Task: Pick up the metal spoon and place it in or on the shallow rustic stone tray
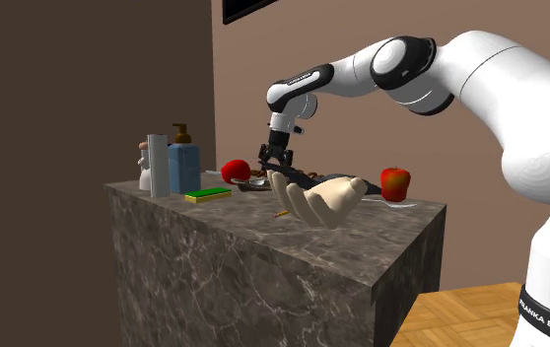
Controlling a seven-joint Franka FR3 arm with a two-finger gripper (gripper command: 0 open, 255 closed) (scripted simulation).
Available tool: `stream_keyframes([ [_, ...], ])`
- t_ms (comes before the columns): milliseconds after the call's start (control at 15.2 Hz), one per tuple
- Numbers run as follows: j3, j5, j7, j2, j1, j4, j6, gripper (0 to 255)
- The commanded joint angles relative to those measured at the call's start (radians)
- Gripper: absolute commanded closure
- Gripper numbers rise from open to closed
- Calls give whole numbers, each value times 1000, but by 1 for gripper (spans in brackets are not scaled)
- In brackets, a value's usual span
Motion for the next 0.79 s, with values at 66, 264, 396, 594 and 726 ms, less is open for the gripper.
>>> stream_keyframes([
  [66,2,3,-2,-9,-2,17,-26,0],
  [264,5,8,-7,-25,-1,85,-109,0],
  [396,5,8,-7,-26,-1,84,-108,0],
  [594,5,8,-7,-25,-1,85,-109,0],
  [726,5,8,-7,-25,-1,85,-109,0],
])
